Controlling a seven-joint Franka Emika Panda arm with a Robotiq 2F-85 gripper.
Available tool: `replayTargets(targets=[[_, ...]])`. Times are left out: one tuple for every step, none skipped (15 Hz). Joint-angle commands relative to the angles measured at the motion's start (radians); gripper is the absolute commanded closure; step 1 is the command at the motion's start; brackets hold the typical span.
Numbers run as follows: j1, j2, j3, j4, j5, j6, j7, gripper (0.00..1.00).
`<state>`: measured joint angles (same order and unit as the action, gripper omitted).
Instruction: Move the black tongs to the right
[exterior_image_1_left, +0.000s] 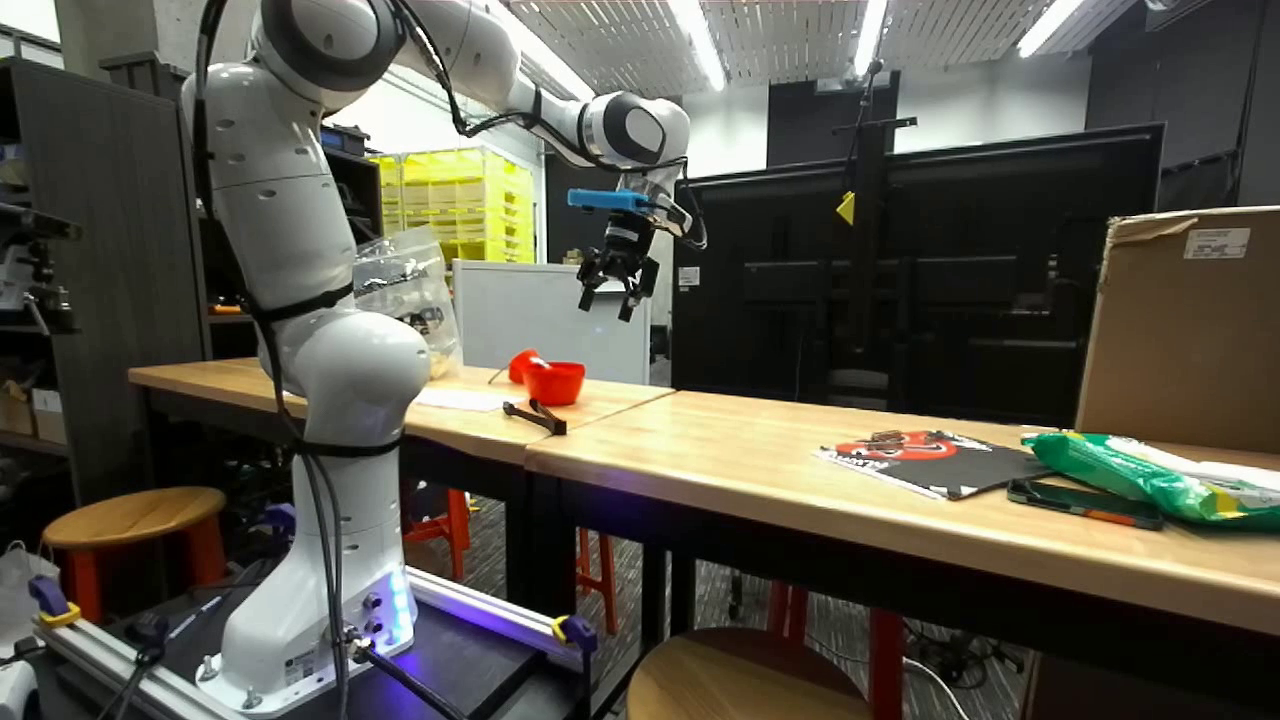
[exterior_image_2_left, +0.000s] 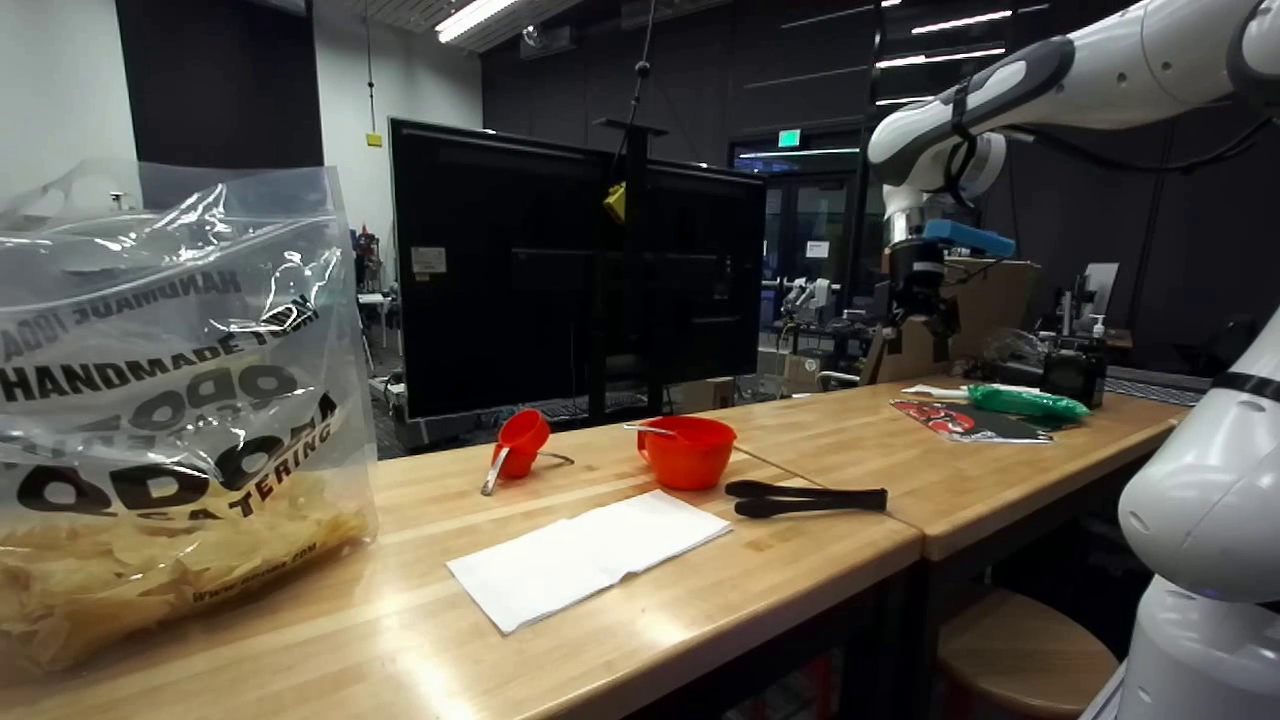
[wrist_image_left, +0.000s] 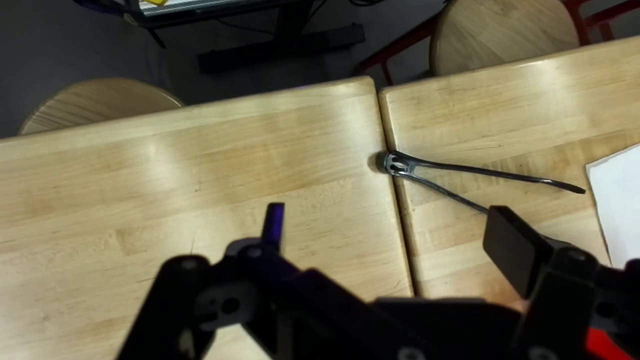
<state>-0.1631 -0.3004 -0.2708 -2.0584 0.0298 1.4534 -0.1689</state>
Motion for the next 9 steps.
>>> replayTargets(targets=[[-0.037, -0.032, -0.024, -0.017, 0.039, -0.005, -0.01, 0.0], [-0.045, -0.037, -0.031, -0.021, 0.051, 0.003, -0.006, 0.0], [-0.053, -0.04, -0.037, -0.025, 0.063, 0.014, -0.001, 0.0], [-0.06, -0.043, -0.041, -0.028, 0.08, 0.028, 0.012, 0.0], [-0.068, -0.049, -0.045, -0.038, 0.107, 0.067, 0.03, 0.0], [-0.076, -0.055, -0.046, -0.051, 0.135, 0.129, 0.047, 0.0], [-0.078, -0.048, -0.05, -0.049, 0.179, 0.154, 0.06, 0.0], [-0.08, -0.047, -0.052, -0.057, 0.217, 0.197, 0.069, 0.0], [-0.08, -0.04, -0.054, -0.063, 0.262, 0.236, 0.078, 0.0]])
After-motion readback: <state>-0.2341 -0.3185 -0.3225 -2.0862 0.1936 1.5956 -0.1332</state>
